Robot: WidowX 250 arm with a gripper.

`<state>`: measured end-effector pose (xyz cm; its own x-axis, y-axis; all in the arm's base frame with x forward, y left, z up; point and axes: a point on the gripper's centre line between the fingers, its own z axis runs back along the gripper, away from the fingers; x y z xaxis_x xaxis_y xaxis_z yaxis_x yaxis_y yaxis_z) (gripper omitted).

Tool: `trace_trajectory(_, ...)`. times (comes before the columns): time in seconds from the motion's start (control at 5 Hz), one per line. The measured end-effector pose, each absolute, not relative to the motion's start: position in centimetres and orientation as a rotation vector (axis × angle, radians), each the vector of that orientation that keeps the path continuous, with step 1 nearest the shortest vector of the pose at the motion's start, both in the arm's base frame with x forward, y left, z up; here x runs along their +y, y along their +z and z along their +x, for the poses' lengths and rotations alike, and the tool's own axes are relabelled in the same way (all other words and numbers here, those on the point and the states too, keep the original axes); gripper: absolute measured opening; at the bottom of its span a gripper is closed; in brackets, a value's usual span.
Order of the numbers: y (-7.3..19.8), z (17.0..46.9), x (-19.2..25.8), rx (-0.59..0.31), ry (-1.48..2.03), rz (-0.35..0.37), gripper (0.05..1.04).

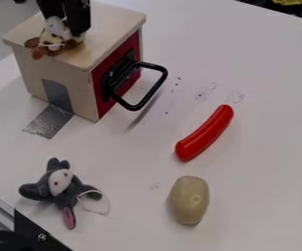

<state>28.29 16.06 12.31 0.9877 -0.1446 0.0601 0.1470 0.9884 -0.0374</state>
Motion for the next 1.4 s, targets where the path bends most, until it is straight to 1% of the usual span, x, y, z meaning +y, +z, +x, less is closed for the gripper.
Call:
trace_trajectory(0.2,11.1,27.6,16.2,-0.024,-0.149,-0.035,0.944)
trace_trajectory(0.4,10.7,27.5,16.1,-0.013,-0.15,-0.019,0.686)
trace_trajectory(0.6,10.7,27.3,15.8,-0.013,-0.13,-0.003,0.58)
trace_trajectory(0.8,11.4,27.8,14.2,-0.018,-0.028,-0.013,0.571)
trace_trajectory(1.0,12.9,29.0,11.1,-0.059,0.115,-0.026,0.57)
trace_trajectory(1.2,14.3,31.0,7.6,-0.101,0.195,-0.033,0.571)
trace_trajectory(1.4,14.1,34.7,3.7,-0.132,0.226,-0.017,0.57)
